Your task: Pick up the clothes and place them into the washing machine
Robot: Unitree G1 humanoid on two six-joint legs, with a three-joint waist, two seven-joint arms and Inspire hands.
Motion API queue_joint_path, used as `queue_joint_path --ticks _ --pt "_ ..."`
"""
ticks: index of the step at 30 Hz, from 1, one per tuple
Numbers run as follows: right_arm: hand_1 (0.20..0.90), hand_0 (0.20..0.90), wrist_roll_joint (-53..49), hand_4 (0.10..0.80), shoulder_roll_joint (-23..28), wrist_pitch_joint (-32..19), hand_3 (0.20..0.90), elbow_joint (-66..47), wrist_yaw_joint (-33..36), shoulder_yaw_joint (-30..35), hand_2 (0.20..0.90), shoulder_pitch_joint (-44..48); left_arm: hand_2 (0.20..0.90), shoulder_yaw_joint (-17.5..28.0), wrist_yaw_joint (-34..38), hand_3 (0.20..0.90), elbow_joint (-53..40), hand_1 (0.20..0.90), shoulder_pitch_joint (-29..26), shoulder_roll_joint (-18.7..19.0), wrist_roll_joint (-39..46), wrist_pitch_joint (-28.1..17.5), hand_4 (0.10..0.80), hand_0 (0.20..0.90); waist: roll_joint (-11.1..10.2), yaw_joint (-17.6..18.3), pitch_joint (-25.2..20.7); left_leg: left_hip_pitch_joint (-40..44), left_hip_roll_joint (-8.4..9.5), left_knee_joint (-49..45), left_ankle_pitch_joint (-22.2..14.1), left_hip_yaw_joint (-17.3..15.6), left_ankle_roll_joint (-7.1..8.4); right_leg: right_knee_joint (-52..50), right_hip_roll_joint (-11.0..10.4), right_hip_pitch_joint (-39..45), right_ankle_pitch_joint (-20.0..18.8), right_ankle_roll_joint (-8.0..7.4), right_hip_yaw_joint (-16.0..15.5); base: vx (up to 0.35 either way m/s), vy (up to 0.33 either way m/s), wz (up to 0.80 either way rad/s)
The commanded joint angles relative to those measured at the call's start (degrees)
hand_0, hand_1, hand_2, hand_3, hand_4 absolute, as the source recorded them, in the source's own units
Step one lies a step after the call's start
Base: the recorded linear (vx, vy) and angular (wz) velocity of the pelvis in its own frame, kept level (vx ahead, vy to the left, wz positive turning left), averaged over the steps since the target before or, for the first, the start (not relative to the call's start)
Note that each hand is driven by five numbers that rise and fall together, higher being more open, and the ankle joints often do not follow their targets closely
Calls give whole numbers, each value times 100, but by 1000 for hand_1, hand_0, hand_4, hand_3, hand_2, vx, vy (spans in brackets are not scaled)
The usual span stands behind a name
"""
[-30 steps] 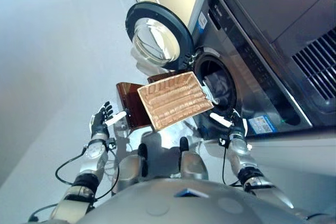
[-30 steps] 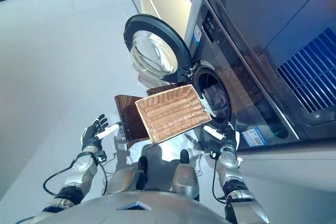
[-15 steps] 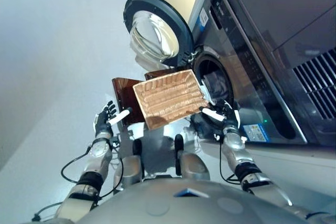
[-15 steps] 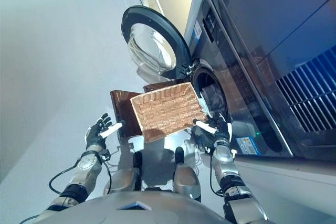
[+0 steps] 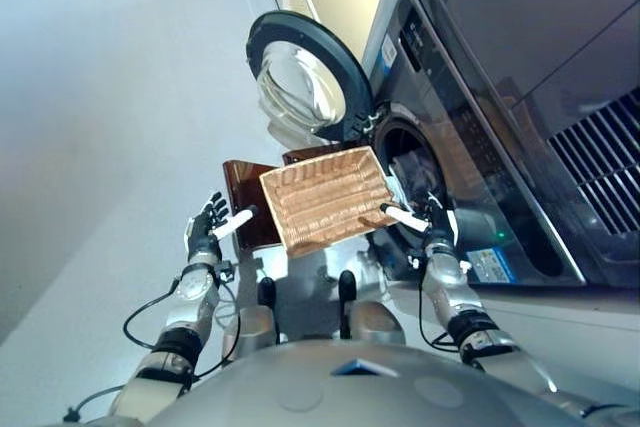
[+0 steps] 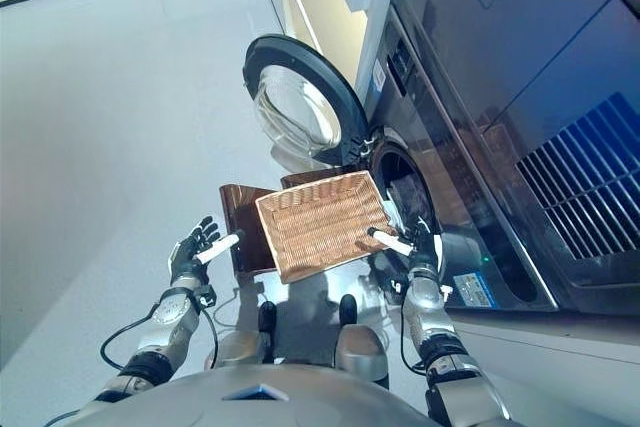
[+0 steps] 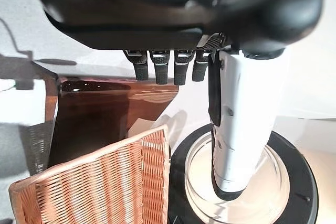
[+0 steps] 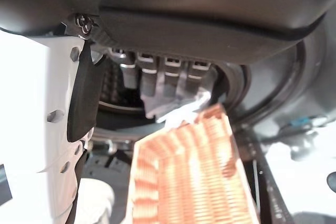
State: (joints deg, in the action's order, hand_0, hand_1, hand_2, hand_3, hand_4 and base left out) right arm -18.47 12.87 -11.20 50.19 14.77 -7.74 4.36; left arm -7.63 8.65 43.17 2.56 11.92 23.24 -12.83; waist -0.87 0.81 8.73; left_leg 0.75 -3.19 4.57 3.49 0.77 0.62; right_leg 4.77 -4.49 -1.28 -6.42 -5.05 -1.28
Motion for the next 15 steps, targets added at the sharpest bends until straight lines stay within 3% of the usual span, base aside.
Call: queue_joint_path --ticks 1,15 --pt "900 900 -6 800 369 -466 900 -410 113 378 900 249 900 1 -55 900 -182 900 -355 128 -83 -336 800 900 -162 -11 -207 252 -16 -344 -502 -5 224 -454 -38 104 441 -132 6 -6 -42 4" --pt "900 900 90 800 385 -450 900 -320 150 404 900 182 900 -65 -134 900 -146 900 -270 55 -124 -307 800 900 -141 8 -322 389 -70 -118 -429 -94 253 -108 23 272 317 -151 20 -10 -6 3"
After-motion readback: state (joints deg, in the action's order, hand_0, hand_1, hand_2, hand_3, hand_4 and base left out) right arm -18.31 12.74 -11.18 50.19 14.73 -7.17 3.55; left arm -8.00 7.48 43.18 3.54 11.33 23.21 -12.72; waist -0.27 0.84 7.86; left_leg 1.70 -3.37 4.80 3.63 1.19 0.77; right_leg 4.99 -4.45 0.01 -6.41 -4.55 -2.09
